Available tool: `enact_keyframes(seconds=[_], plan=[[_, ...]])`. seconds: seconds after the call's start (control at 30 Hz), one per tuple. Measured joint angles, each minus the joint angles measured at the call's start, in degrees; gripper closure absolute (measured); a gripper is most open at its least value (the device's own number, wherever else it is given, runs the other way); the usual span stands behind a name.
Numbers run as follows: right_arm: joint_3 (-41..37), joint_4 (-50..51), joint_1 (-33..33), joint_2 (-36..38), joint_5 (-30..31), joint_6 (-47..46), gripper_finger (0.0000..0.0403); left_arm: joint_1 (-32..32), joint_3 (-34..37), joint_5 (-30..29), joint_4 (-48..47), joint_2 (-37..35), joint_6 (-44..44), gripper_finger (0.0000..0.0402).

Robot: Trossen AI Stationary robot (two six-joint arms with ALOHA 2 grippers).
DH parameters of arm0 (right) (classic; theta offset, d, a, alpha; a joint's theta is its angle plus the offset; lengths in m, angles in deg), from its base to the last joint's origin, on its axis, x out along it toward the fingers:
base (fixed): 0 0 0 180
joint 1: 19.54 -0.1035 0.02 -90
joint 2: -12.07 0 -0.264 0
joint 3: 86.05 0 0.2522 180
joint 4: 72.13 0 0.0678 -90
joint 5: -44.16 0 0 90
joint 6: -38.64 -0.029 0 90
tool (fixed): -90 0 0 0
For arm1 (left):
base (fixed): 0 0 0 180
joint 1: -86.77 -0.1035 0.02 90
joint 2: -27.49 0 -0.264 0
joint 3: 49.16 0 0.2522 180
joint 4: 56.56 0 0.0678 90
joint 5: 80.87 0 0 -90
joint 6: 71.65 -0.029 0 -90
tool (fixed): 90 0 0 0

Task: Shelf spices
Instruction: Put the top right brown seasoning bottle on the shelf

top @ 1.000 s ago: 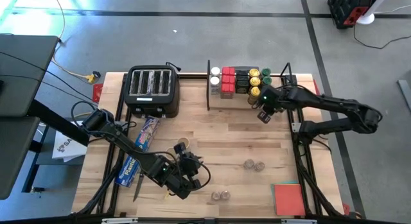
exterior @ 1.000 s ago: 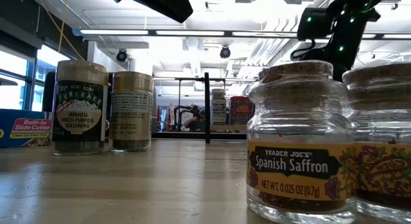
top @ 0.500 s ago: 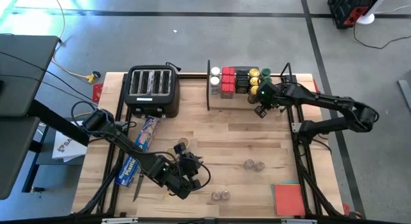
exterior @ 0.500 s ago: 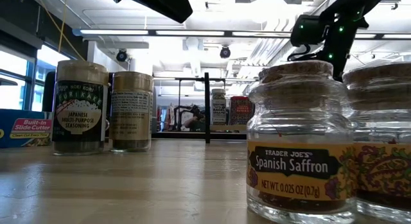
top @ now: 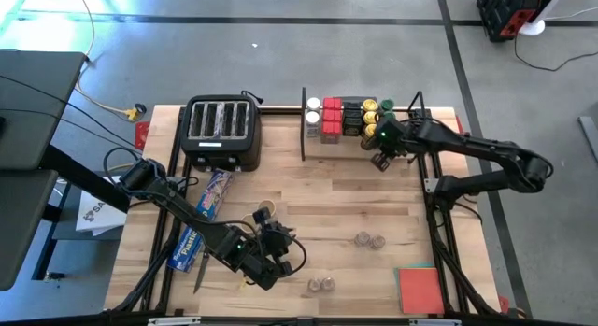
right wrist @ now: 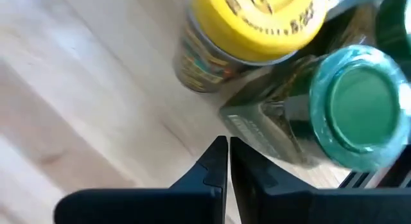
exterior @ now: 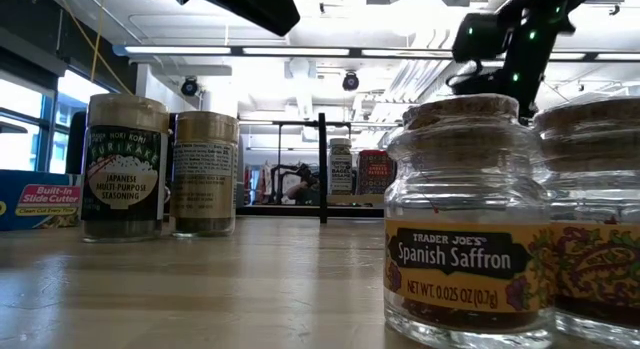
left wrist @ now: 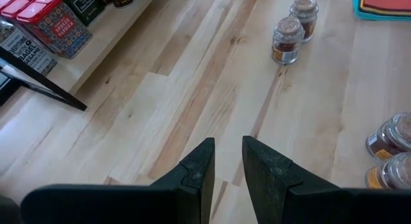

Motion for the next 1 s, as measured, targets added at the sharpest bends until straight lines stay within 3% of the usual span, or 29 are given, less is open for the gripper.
enact_keyframes(seconds=[0.27, 0.4, 0.6, 0.77, 0.87, 1.0], plan=[[3.7, 5.2, -14.5, 8.5, 5.0, -8.9, 0.0392, 0.3, 0.0, 0.8, 0.0, 0.0, 1.3, 0.0328], [3.9, 1.6, -27.4, 11.6, 7.5, -9.5, 0.0398, 0.5, 0.0, 10.1, -3.9, -0.2, -0.1, 0.0328], [3.9, -5.9, -42.8, 11.0, 10.3, -10.3, 0.0401, 0.1, -5.4, 21.5, -24.0, -0.7, 8.3, 0.0328], [3.9, -9.2, -48.4, 8.5, 13.2, -10.3, 0.0401, 0.7, -8.0, 29.4, -37.0, -0.9, 18.3, 0.0326], [3.9, -9.6, -49.7, 7.0, 13.3, -10.3, 0.0401, 2.1, -6.8, 34.5, -38.3, -1.0, 23.3, 0.031], [3.9, -9.5, -50.6, 5.1, 13.3, -10.3, 0.0401, 5.0, -2.8, 35.9, -37.4, -1.0, 28.2, 0.0257]])
